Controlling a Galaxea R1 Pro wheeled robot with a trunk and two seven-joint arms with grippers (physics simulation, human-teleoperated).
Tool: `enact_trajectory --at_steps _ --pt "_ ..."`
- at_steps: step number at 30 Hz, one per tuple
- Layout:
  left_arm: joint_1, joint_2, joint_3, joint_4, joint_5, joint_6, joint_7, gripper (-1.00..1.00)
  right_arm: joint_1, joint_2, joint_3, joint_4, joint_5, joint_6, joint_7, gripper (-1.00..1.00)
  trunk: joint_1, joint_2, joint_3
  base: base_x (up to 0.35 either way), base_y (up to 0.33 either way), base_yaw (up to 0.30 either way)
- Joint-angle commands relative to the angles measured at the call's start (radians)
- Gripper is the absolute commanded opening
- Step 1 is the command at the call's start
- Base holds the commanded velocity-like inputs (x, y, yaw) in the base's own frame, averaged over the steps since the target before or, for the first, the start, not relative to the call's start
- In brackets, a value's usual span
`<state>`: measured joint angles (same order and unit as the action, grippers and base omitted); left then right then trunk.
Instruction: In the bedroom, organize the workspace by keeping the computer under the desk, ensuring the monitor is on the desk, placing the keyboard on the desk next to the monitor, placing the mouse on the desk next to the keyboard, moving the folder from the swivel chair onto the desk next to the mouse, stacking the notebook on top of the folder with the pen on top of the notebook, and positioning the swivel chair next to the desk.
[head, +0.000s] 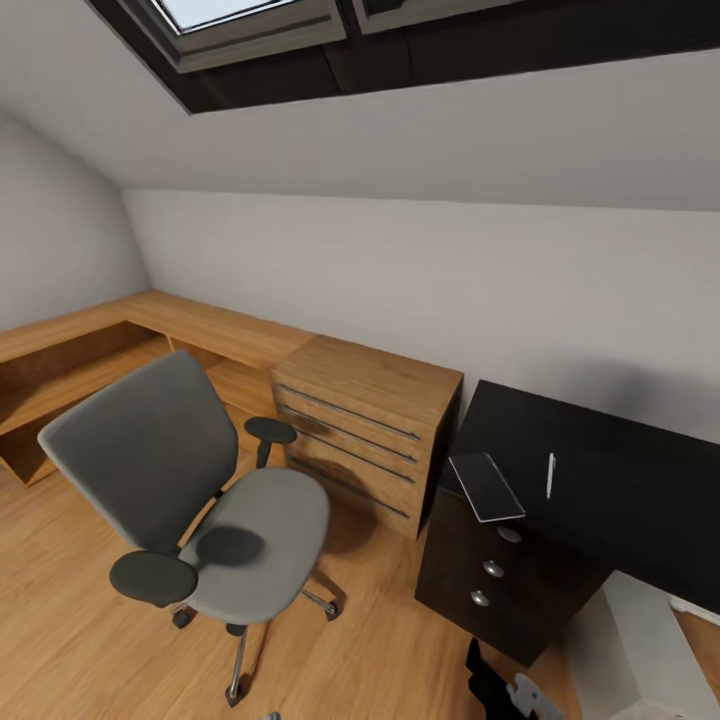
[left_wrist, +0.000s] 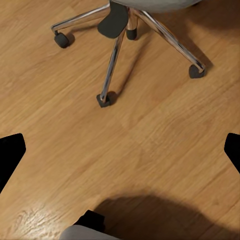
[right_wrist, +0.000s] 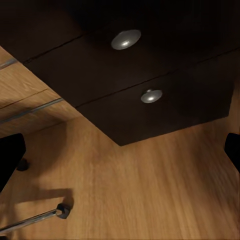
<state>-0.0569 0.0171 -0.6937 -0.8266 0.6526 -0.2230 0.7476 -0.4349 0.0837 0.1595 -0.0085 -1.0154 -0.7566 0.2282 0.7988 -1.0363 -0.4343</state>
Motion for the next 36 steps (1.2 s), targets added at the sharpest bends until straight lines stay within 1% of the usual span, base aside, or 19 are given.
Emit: enact_trajectory --at_steps 1,5,8,10,11,13,14,16,17,18,20,22,23,24,27,28,30,34,36 --pt "-0.001 0.001 -0.007 -0.001 0.010 -0.006 0.005 1.00 -0.001 -0.004 0.010 -0.002 -0.008 -0.002 0.006 1.00 0.004 -0.008 -0.004 0.000 0.000 0.000" --pt "-0.001 0.001 -0.008 -0.004 0.010 -0.004 0.004 1.00 -0.001 -0.020 0.019 -0.050 0.006 0.020 0.010 1.00 0.019 -0.036 -0.017 0.000 0.000 0.000" --pt "-0.001 -0.001 -0.007 -0.013 0.010 -0.001 0.004 1.00 -0.002 -0.034 0.022 -0.118 0.020 0.101 0.012 1.00 0.031 -0.057 -0.026 0.000 0.000 0.000" --pt "-0.001 -0.005 -0.005 -0.032 0.010 0.007 0.004 1.00 -0.002 -0.050 0.023 -0.188 0.030 0.206 0.012 1.00 0.039 -0.071 -0.032 0.000 0.000 0.000" --pt "-0.001 -0.008 -0.003 -0.076 0.010 0.038 0.005 1.00 -0.002 -0.073 0.022 -0.298 0.038 0.382 0.009 1.00 0.042 -0.078 -0.036 0.000 0.000 0.000" --pt "-0.001 -0.008 -0.002 -0.107 0.010 0.066 0.006 1.00 -0.002 -0.086 0.020 -0.353 0.039 0.473 0.008 1.00 0.050 -0.092 -0.042 0.000 0.000 0.000" --pt "-0.001 -0.008 0.005 -0.174 0.010 0.143 0.006 1.00 -0.002 -0.119 0.013 -0.458 0.037 0.651 0.005 1.00 0.054 -0.099 -0.045 0.000 0.000 0.000" --pt "-0.001 -0.008 0.014 -0.210 0.010 0.187 0.007 1.00 -0.002 -0.135 0.007 -0.512 0.035 0.737 0.004 1.00 0.062 -0.113 -0.051 0.000 0.000 0.000" --pt "-0.001 -0.008 0.029 -0.255 0.010 0.231 0.007 1.00 -0.003 -0.148 -0.007 -0.565 0.030 0.817 0.000 1.00 0.065 -0.120 -0.054 0.000 0.000 0.000" --pt "-0.001 -0.009 0.046 -0.304 0.010 0.275 0.007 1.00 -0.003 -0.159 -0.034 -0.610 0.020 0.887 -0.006 1.00 0.069 -0.127 -0.058 0.000 0.000 0.000" --pt "-0.001 -0.011 0.079 -0.439 0.009 0.397 0.007 1.00 -0.005 -0.182 -0.159 -0.673 -0.033 1.023 -0.016 1.00 0.077 -0.141 -0.064 0.000 0.000 0.000" --pt "-0.001 -0.014 0.085 -0.490 0.010 0.449 0.008 1.00 -0.005 -0.186 -0.216 -0.684 -0.059 1.059 -0.017 1.00 0.085 -0.155 -0.070 0.000 0.000 0.000" --pt "-0.001 -0.021 0.091 -0.536 0.010 0.501 0.010 1.00 -0.005 -0.189 -0.267 -0.692 -0.083 1.084 -0.015 1.00 0.088 -0.162 -0.073 0.000 0.000 0.000" --pt "0.000 -0.056 0.114 -0.610 0.010 0.580 0.012 1.00 -0.005 -0.193 -0.337 -0.703 -0.111 1.113 0.003 1.00 0.092 -0.169 -0.076 0.000 0.000 0.000" --pt "0.000 -0.079 0.141 -0.633 0.011 0.602 0.011 1.00 -0.005 -0.194 -0.353 -0.703 -0.115 1.116 0.019 1.00 0.104 -0.190 -0.086 0.000 0.000 0.000" --pt "0.000 -0.092 0.166 -0.644 0.015 0.613 0.011 1.00 -0.005 -0.194 -0.361 -0.704 -0.117 1.117 0.034 1.00 0.108 -0.197 -0.089 0.000 0.000 0.000" --pt "0.000 -0.096 0.176 -0.644 0.017 0.617 0.010 1.00 -0.005 -0.194 -0.364 -0.703 -0.117 1.118 0.045 1.00 0.115 -0.211 -0.095 0.000 0.000 0.000" --pt "0.000 -0.087 0.189 -0.644 0.019 0.622 0.010 1.00 -0.005 -0.192 -0.369 -0.702 -0.117 1.118 0.069 1.00 0.131 -0.239 -0.108 0.000 0.000 0.000" --pt "0.000 -0.064 0.190 -0.644 0.019 0.623 0.010 1.00 -0.004 -0.194 -0.370 -0.702 -0.116 1.119 0.073 1.00 0.138 -0.253 -0.114 0.000 0.000 0.000"
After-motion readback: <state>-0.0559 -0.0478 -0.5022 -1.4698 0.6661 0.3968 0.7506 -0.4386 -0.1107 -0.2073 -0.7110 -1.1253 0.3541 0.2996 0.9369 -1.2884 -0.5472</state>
